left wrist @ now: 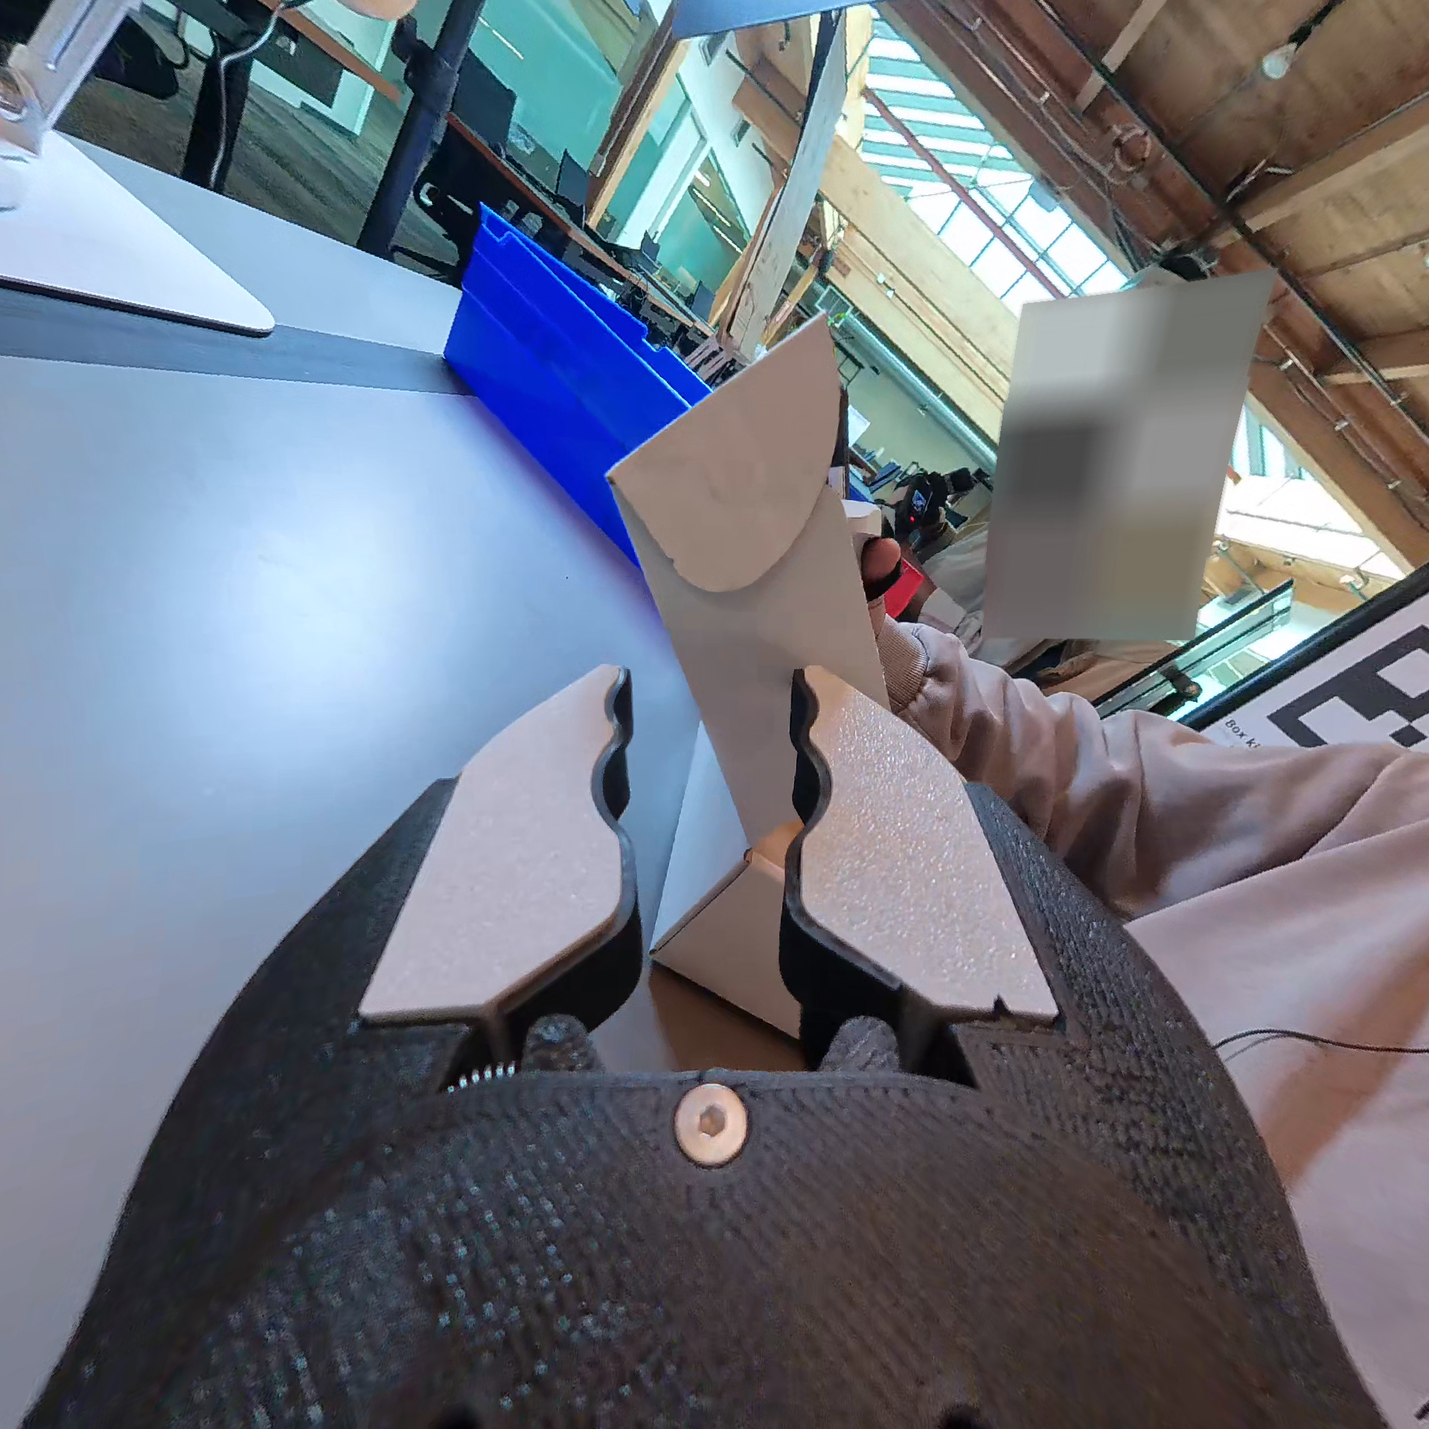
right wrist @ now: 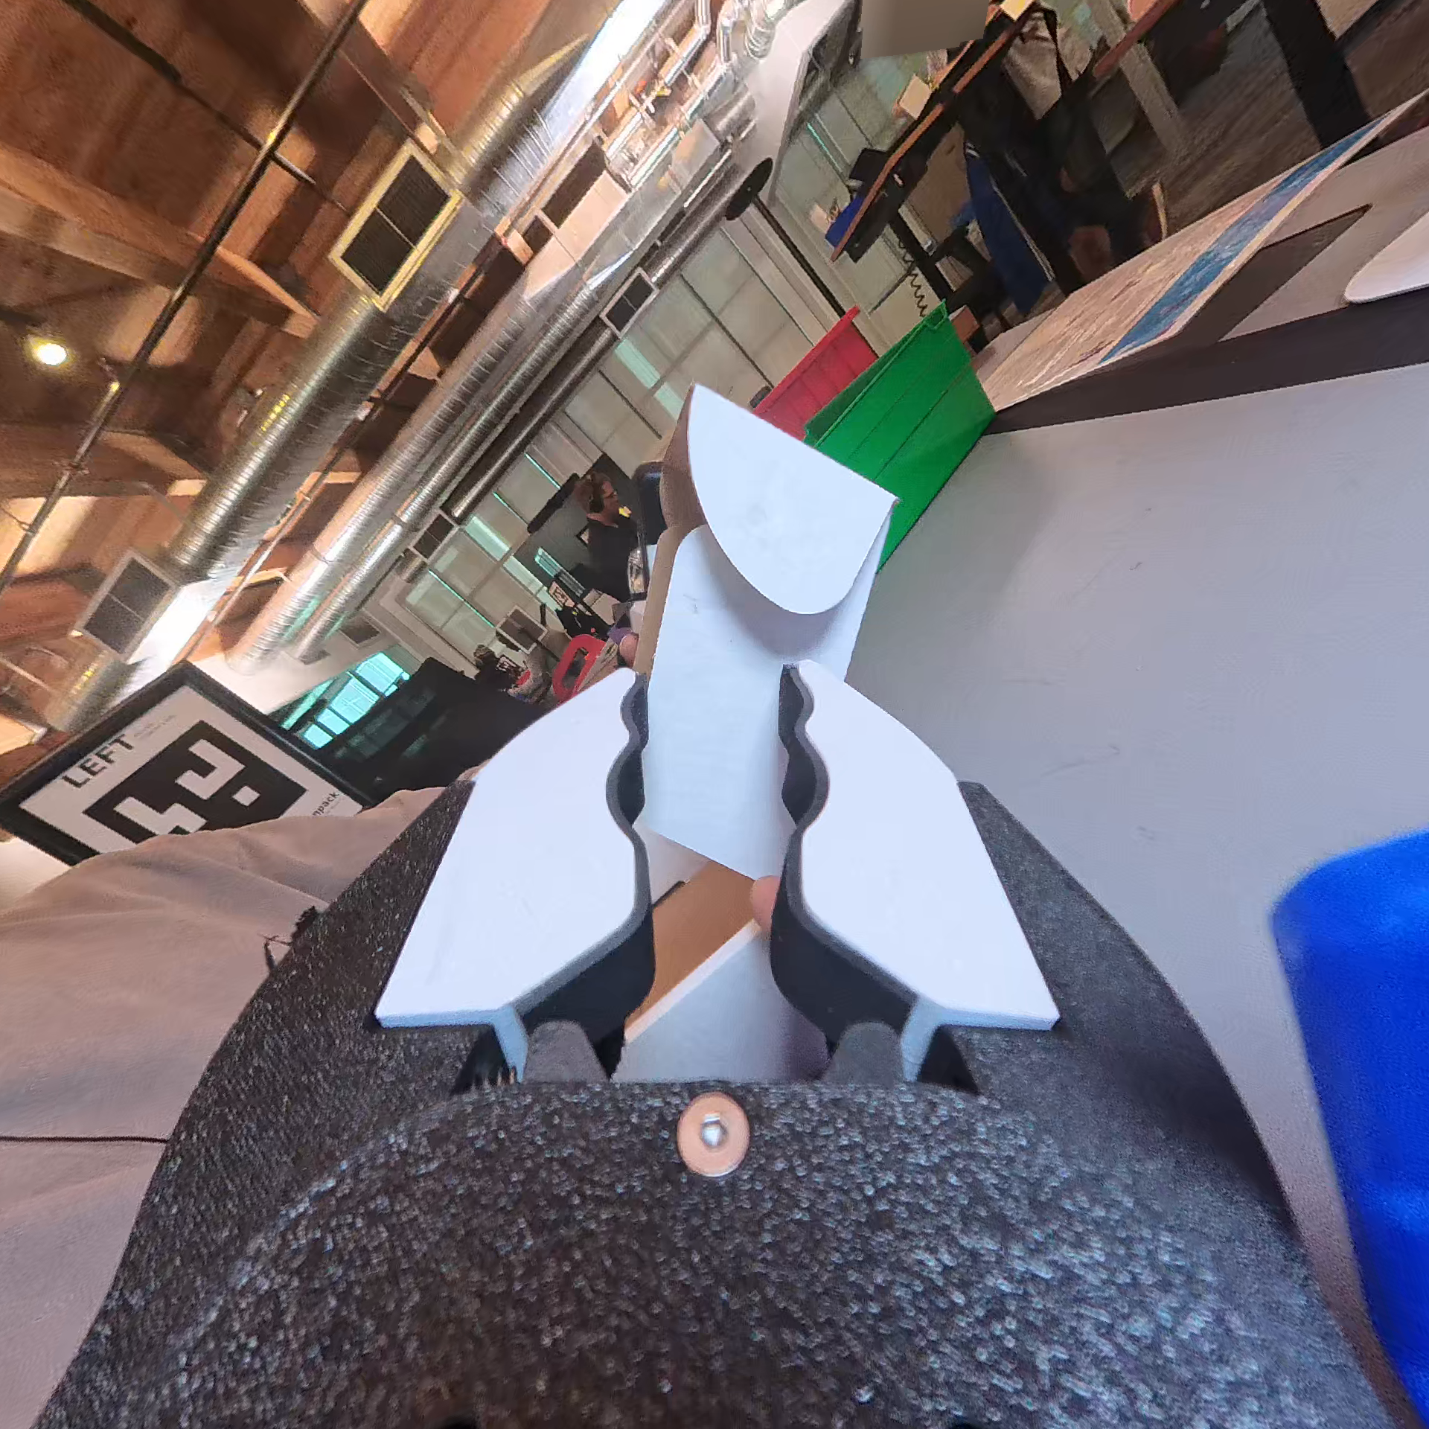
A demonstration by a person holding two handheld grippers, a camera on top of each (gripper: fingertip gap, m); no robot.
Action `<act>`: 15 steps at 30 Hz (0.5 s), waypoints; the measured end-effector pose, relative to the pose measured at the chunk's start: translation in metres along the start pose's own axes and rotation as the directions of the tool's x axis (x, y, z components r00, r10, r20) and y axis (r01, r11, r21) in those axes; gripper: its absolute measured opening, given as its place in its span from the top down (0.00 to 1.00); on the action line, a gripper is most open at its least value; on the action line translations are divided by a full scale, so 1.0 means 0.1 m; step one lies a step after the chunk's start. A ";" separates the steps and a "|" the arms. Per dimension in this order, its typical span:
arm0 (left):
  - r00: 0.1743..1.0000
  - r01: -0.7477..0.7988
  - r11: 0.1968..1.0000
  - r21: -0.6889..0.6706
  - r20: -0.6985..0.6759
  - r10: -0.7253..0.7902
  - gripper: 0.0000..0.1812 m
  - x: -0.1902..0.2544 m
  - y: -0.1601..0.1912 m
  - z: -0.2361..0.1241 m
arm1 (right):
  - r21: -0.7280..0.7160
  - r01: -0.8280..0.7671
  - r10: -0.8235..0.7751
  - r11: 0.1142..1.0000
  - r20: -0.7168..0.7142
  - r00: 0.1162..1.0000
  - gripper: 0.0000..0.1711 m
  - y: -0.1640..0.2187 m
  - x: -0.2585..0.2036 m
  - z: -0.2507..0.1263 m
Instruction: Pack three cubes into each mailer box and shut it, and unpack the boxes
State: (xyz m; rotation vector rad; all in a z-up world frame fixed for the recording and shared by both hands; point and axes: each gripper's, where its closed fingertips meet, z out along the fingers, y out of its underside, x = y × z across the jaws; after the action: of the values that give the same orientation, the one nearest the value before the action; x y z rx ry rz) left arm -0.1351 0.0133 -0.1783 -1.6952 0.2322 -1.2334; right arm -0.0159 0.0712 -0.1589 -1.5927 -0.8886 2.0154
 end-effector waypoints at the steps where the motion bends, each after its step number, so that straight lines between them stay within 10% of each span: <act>1: 1.000 -0.009 1.000 0.001 -0.005 0.009 0.79 0.02 0.00 0.00 | 0.001 0.009 -0.009 1.000 -0.005 1.000 0.81 0.00 0.00 0.00; 8: 0.975 -0.222 0.973 -0.066 -0.037 0.220 0.83 0.25 0.09 -0.02 | -0.106 0.352 -0.358 0.930 -0.036 0.933 0.81 0.12 -0.21 0.00; 15: 0.779 -0.618 0.750 -0.236 -0.061 0.624 0.86 0.53 0.35 -0.14 | -0.389 0.743 -0.777 0.545 0.098 0.622 0.87 0.52 -0.45 -0.09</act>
State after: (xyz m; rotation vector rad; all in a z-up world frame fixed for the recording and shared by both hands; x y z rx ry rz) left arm -0.1089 -0.0463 -0.1729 -1.6306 0.8970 -0.6936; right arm 0.0077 0.0064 -0.1656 -1.1094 -1.6837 1.1571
